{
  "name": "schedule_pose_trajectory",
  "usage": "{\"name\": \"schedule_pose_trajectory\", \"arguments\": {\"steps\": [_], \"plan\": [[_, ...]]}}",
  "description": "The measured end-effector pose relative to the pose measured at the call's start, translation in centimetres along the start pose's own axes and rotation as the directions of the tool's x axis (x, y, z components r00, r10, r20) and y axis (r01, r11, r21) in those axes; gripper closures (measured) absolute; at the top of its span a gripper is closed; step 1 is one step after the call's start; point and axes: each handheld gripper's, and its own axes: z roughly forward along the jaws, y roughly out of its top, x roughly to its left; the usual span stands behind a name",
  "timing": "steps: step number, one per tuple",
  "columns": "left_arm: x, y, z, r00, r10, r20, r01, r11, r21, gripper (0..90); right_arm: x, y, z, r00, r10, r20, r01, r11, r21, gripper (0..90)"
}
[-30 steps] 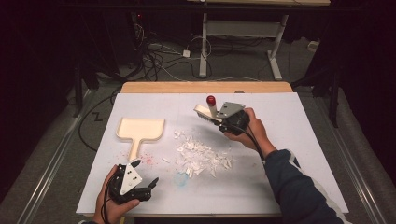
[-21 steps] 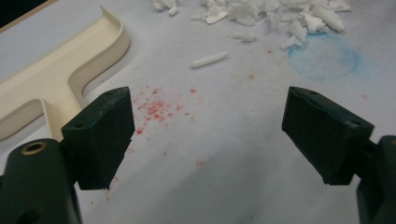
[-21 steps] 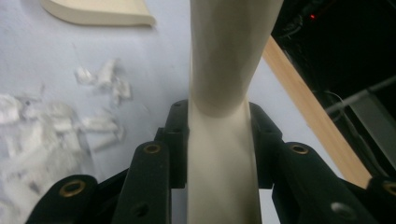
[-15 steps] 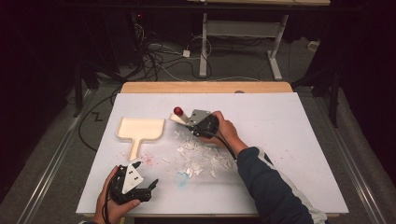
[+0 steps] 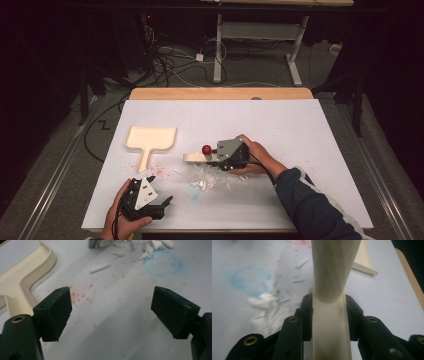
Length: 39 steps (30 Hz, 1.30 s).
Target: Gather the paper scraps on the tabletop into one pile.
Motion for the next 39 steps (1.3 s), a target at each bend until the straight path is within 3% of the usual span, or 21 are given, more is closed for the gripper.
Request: {"name": "schedule_pose_trajectory", "arguments": {"steps": [2,5,9,12,15,16,18,21,22,23,25,30,31,33,35,37,38,39], "plan": [[0.1,0.0,-0.1,1.0,-0.001,-0.008,0.001,1.0,0.001,16.4,0.4,-0.1,-1.0,0.9998,-0.003,-0.022,0.003,1.0,-0.006,67.9],[0.4,-0.1,0.0,0.9994,-0.003,-0.033,0.004,0.9998,0.017,16.4,0.6,-0.2,-2.2,1.0,0.003,-0.002,-0.003,1.0,-0.015,67.9],[0.5,-0.1,-0.3,0.9993,-0.009,-0.037,0.01,0.9999,0.006,16.3,0.7,0.2,-3.8,0.9945,0.064,0.084,-0.06,0.997,-0.045,67.9],[0.5,-0.1,-0.5,0.9991,-0.006,-0.042,0.006,1.0,0.003,16.4,0.7,0.6,-4.9,0.9792,0.137,0.15,-0.126,0.989,-0.082,67.9],[0.5,-0.2,-0.8,0.9987,-0.009,-0.051,0.008,0.9999,-0.009,16.4,0.9,1.3,-5.5,0.9493,0.252,0.188,-0.236,0.966,-0.106,67.9],[0.5,-0.2,-0.9,0.9986,-0.011,-0.052,0.01,0.9999,-0.01,16.3,1.2,1.6,-5.7,0.9357,0.298,0.188,-0.279,0.952,-0.123,67.9],[0.5,-0.3,-1.2,0.9979,-0.025,-0.06,0.024,0.9995,-0.022,16.4,2.1,2.4,-5.6,0.9079,0.388,0.159,-0.362,0.917,-0.17,67.9],[0.4,-0.8,-1.7,0.9959,-0.053,-0.074,0.052,0.9985,-0.016,16.3,4.1,4.3,-4.5,0.8801,0.462,0.108,-0.438,0.879,-0.189,67.9],[0.5,-0.9,-2.0,0.9948,-0.058,-0.084,0.057,0.9982,-0.02,16.3,5.4,5.5,-3.0,0.8571,0.511,0.067,-0.494,0.852,-0.173,67.9],[0.6,-1.1,-2.3,0.9931,-0.071,-0.093,0.068,0.9972,-0.03,16.3,5.4,5.5,-3.0,0.8571,0.511,0.067,-0.494,0.852,-0.173,67.9],[0.7,-1.4,-2.7,0.991,-0.09,-0.099,0.086,0.9952,-0.048,16.4,6.4,6.4,-1.2,0.8407,0.54,0.041,-0.53,0.836,-0.145,67.9],[0.8,-1.6,-2.5,0.9932,-0.082,-0.083,0.08,0.9962,-0.033,16.4,7.2,6.9,2.1,0.823,0.565,0.056,-0.562,0.825,-0.064,67.9],[0.7,-1.5,-2.3,0.9941,-0.077,-0.077,0.074,0.9967,-0.031,16.4,7.0,6.8,2.2,0.8157,0.574,0.075,-0.571,0.819,-0.06,67.9],[0.5,-1.5,-2.0,0.9961,-0.057,-0.068,0.056,0.9983,-0.013,16.4,6.3,6.3,2.1,0.7888,0.61,0.078,-0.607,0.793,-0.057,67.8],[0.3,-1.4,-1.7,0.9976,-0.017,-0.068,0.017,0.9999,-0.001,16.4,5.8,5.6,1.6,0.7804,0.613,0.125,-0.612,0.789,-0.048,67.8],[0.0,-1.2,-1.6,0.9983,-0.003,-0.059,0.003,1.0,0.004,16.4,5.1,4.6,1.0,0.7616,0.634,0.134,-0.634,0.772,-0.046,67.7],[-0.1,-1.2,-1.5,0.9987,-0.005,-0.051,0.006,0.9999,0.011,16.4,5.0,4.1,0.6,0.7594,0.631,0.158,-0.633,0.773,-0.044,67.7],[-0.2,-1.1,-1.4,0.9987,0.005,-0.05,-0.005,0.9999,0.015,16.4,4.9,3.8,0.2,0.7545,0.637,0.157,-0.64,0.767,-0.04,67.7]]}}
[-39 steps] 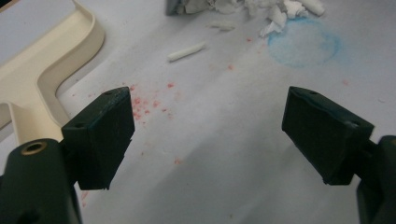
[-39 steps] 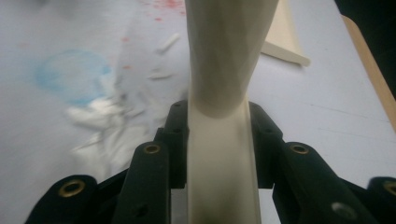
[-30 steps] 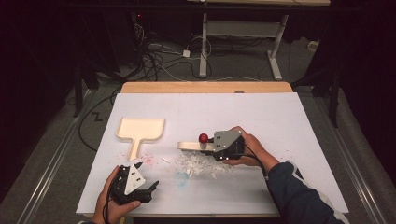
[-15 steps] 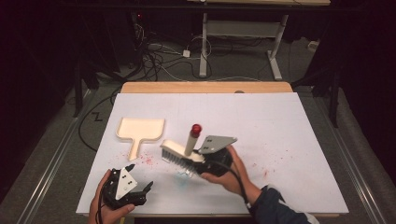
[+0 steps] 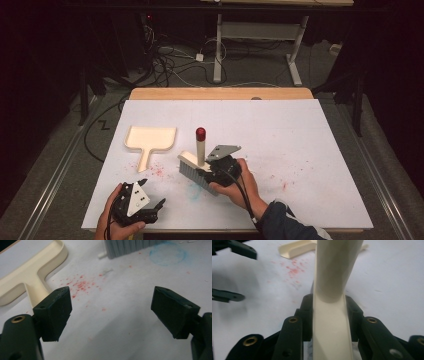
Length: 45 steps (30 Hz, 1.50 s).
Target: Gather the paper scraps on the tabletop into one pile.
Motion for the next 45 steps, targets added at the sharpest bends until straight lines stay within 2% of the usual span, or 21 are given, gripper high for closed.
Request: {"name": "schedule_pose_trajectory", "arguments": {"steps": [4,7,9,10,13,15,17,19,21,23,24,26,28,31,33,35,36,39,41,43,45], "plan": [[-0.8,0.7,0.1,0.9998,0.017,0.015,-0.017,0.9998,0.009,16.4,-0.6,-0.9,-1.9,1.0,-0.001,-0.01,0.0,1.0,-0.028,67.8],[-1.7,1.3,0.2,0.9981,0.059,0.017,-0.059,0.9982,0.005,16.4,-0.8,-0.9,-3.9,0.9996,-0.013,-0.024,0.012,0.997,-0.072,67.9],[-1.9,1.4,0.3,0.9969,0.076,0.021,-0.076,0.997,0.014,16.3,-1.1,-0.6,-5.7,0.9988,-0.049,0.01,0.05,0.994,-0.098,67.8],[-1.9,1.3,0.4,0.9965,0.081,0.02,-0.081,0.9964,0.024,16.2,-1.5,-0.7,-6.6,0.9985,-0.054,0.004,0.054,0.992,-0.116,67.9],[-1.6,1.1,0.6,0.998,0.063,0.009,-0.063,0.9974,0.034,16.2,-2.6,-1.4,-9.1,0.9975,-0.062,0.033,0.066,0.987,-0.146,67.8],[-1.4,1.1,0.7,0.9986,0.053,-0.002,-0.053,0.9981,0.033,16.2,-3.7,-2.0,-10.1,0.9955,-0.06,0.074,0.069,0.989,-0.134,67.8],[-1.4,1.2,0.7,0.9986,0.053,-0.003,-0.053,0.998,0.033,16.2,-4.9,-2.3,-10.5,0.9943,-0.057,0.091,0.07,0.986,-0.153,67.8],[-1.5,1.3,0.8,0.9983,0.058,-0.004,-0.057,0.9978,0.032,16.2,-5.9,-2.2,-10.2,0.9872,-0.077,0.14,0.098,0.983,-0.154,67.8],[-1.5,1.4,0.9,0.9981,0.061,-0.007,-0.061,0.9975,0.034,16.2,-6.9,-2.1,-9.5,0.9839,-0.081,0.16,0.105,0.983,-0.148,67.8],[-1.4,1.3,1.0,0.9985,0.053,-0.012,-0.053,0.9979,0.037,16.2,-7.8,-1.8,-8.4,0.9823,-0.077,0.171,0.1,0.987,-0.128,67.9],[-1.3,1.3,1.1,0.9986,0.051,-0.014,-0.05,0.998,0.038,16.2,-8.2,-1.7,-8.0,0.9765,-0.082,0.199,0.105,0.989,-0.104,67.9],[-1.3,1.2,1.0,0.9989,0.044,-0.012,-0.044,0.9984,0.036,16.2,-8.6,-2.0,-7.5,0.9645,-0.066,0.256,0.085,0.994,-0.065,67.9],[-1.2,1.0,0.8,0.999,0.043,-0.009,-0.043,0.9984,0.036,16.2,-8.9,-2.9,-7.5,0.9612,-0.047,0.272,0.06,0.997,-0.041,67.9],[-1.2,0.9,0.6,0.9991,0.04,-0.011,-0.039,0.9988,0.029,16.2,-9.1,-4.4,-7.8,0.932,-0.049,0.359,0.038,0.999,0.036,67.9],[-1.3,1.0,0.5,0.9989,0.045,-0.008,-0.045,0.9986,0.028,16.2,-9.2,-5.2,-7.9,0.9185,-0.013,0.395,-0.007,0.999,0.047,67.9],[-1.5,1.1,0.5,0.9986,0.054,-0.003,-0.053,0.9983,0.022,16.2,-9.0,-5.5,-7.7,0.9246,0.012,0.381,-0.031,0.998,0.046,67.9],[-1.5,1.1,0.5,0.9983,0.058,-0.002,-0.058,0.9981,0.021,16.2,-8.6,-5.5,-7.5,0.924,0.014,0.382,-0.033,0.999,0.044,67.9],[-1.6,1.3,0.6,0.9977,0.067,0.008,-0.067,0.9975,0.021,16.2,-6.9,-5.1,-6.3,0.9252,-0.007,0.379,-0.012,0.999,0.05,67.8],[-1.6,1.3,0.7,0.9974,0.07,0.017,-0.071,0.9973,0.018,16.2,-5.7,-4.6,-5.2,0.9307,-0.021,0.365,0.002,0.999,0.053,67.7],[-1.6,1.2,0.7,0.9974,0.069,0.022,-0.069,0.9975,0.015,16.2,-4.5,-4.1,-4.4,0.93,-0.044,0.365,0.028,0.998,0.049,67.7],[-1.4,1.1,0.7,0.9975,0.064,0.028,-0.065,0.9978,0.013,16.2,-3.7,-3.5,-4.0,0.9373,-0.058,0.344,0.046,0.998,0.042,67.8]]}}
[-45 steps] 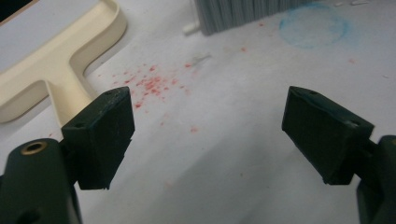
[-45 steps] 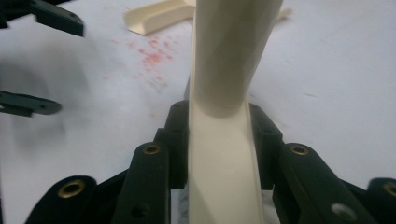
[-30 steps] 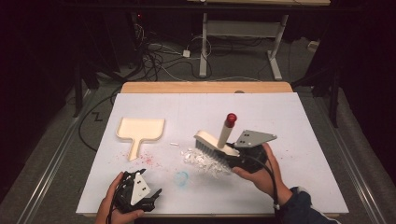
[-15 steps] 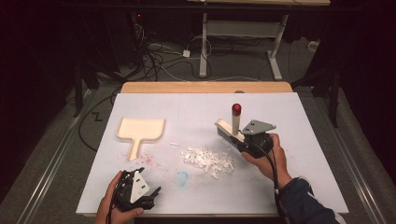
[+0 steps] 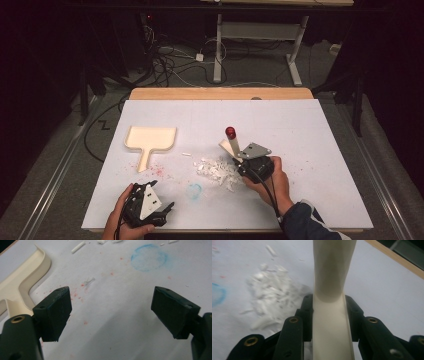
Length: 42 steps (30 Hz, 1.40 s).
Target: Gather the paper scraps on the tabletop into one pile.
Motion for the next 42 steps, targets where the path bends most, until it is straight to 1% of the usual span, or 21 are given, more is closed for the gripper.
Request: {"name": "schedule_pose_trajectory", "arguments": {"steps": [1,3,4,5,7,10,11,15,19,21,22,24,26,27,29,31,32,34,36,39,42], "plan": [[0.1,0.0,0.0,1.0,-0.003,0.0,0.003,1.0,-0.001,16.2,0.3,0.3,0.1,1.0,-0.009,0.003,0.009,1.0,-0.019,67.8],[0.1,0.0,0.1,1.0,-0.007,0.001,0.007,1.0,0.0,16.2,0.4,0.9,0.3,0.9989,0.021,-0.041,-0.023,0.999,-0.042,67.9],[0.1,0.0,0.0,1.0,-0.004,0.0,0.004,1.0,-0.002,16.2,0.3,1.2,0.3,0.9984,0.029,-0.047,-0.031,0.998,-0.048,67.9],[0.0,0.0,0.1,1.0,-0.005,0.001,0.005,1.0,-0.006,16.2,0.3,1.5,0.1,0.9988,0.032,-0.038,-0.034,0.997,-0.065,67.8],[0.0,0.1,0.1,1.0,-0.003,0.001,0.003,1.0,-0.002,16.2,0.0,1.7,-0.4,0.9995,0.021,-0.022,-0.023,0.996,-0.087,67.8],[0.0,0.0,0.2,1.0,-0.002,0.001,0.002,1.0,0.005,16.2,-0.8,1.4,-1.6,0.9986,0.042,-0.031,-0.045,0.994,-0.103,67.8],[0.0,0.0,0.1,1.0,0.001,0.0,-0.001,1.0,0.006,16.2,-1.1,1.2,-1.9,0.9985,0.041,-0.036,-0.044,0.994,-0.104,67.8],[-0.1,0.0,0.0,1.0,0.006,-0.005,-0.006,1.0,0.004,16.2,-2.3,-0.1,-3.7,0.9988,0.031,-0.037,-0.035,0.995,-0.095,67.8],[0.0,-0.1,0.0,1.0,0.001,-0.005,-0.001,1.0,0.009,16.2,-3.2,-1.7,-5.7,0.9978,0.028,-0.06,-0.032,0.997,-0.074,67.9],[0.0,-0.1,0.0,1.0,0.005,-0.005,-0.005,0.9999,0.013,16.2,-3.4,-2.5,-6.8,0.9975,0.011,-0.07,-0.015,0.998,-0.061,67.8],[0.0,-0.1,0.0,1.0,0.004,-0.005,-0.004,0.9999,0.012,16.2,-3.5,-3.0,-7.3,0.9971,-0.01,-0.075,0.007,0.999,-0.051,67.9],[0.0,-0.1,0.0,1.0,0.003,-0.006,-0.003,0.9999,0.012,16.2,-3.6,-3.9,-8.2,0.9965,-0.018,-0.081,0.016,1.0,-0.027,67.9],[0.0,-0.1,0.0,1.0,0.005,-0.006,-0.005,0.9999,0.014,16.2,-3.7,-5.0,-8.7,0.9943,-0.024,-0.104,0.024,1.0,0.003,67.9],[-0.1,0.0,0.0,1.0,0.007,-0.005,-0.007,0.9998,0.016,16.2,-3.8,-5.4,-8.9,0.994,-0.028,-0.106,0.029,0.999,0.017,67.9],[-0.1,0.0,0.0,0.9999,0.014,-0.004,-0.014,0.9997,0.018,16.2,-3.7,-6.0,-9.1,0.9912,-0.037,-0.127,0.042,0.998,0.037,67.9],[-0.2,0.1,0.1,0.9998,0.021,-0.003,-0.021,0.9995,0.022,16.2,-3.4,-6.2,-9.1,0.9879,-0.038,-0.15,0.043,0.998,0.036,67.9],[-0.3,0.1,0.2,0.9999,0.016,-0.003,-0.016,0.9997,0.017,16.2,-3.2,-6.1,-9.0,0.986,-0.038,-0.162,0.044,0.999,0.032,67.9],[-0.3,0.2,0.2,0.9996,0.027,0.001,-0.027,0.9993,0.025,16.2,-2.5,-5.8,-8.6,0.9815,-0.048,-0.185,0.054,0.998,0.025,67.9],[-0.3,0.2,0.3,0.9996,0.027,0.002,-0.027,0.9994,0.023,16.2,-1.7,-5.3,-7.9,0.9765,-0.056,-0.208,0.062,0.998,0.021,67.9],[-0.3,0.1,0.3,0.9996,0.026,0.003,-0.026,0.9993,0.025,16.2,-0.6,-4.4,-6.7,0.9759,-0.067,-0.208,0.07,0.998,0.005,67.9],[-0.2,0.1,0.4,0.9997,0.023,0.005,-0.023,0.9994,0.025,16.2,0.1,-3.3,-5.7,0.976,-0.041,-0.214,0.036,0.999,-0.029,67.9]]}}
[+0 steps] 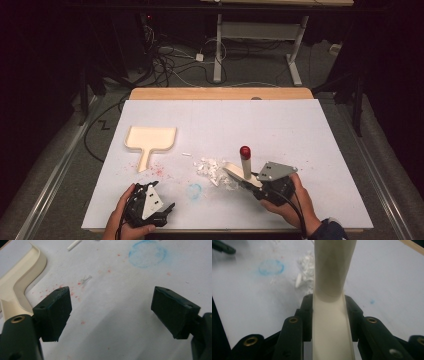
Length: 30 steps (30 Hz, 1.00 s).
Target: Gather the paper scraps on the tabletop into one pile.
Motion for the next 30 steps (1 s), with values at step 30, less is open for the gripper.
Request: {"name": "schedule_pose_trajectory", "arguments": {"steps": [30], "plan": [[0.6,-0.2,0.1,0.9995,-0.029,-0.012,0.029,0.9996,-0.005,16.2,-3.7,10.0,8.7,0.9371,-0.34,-0.077,0.327,0.934,-0.146,67.9]]}}
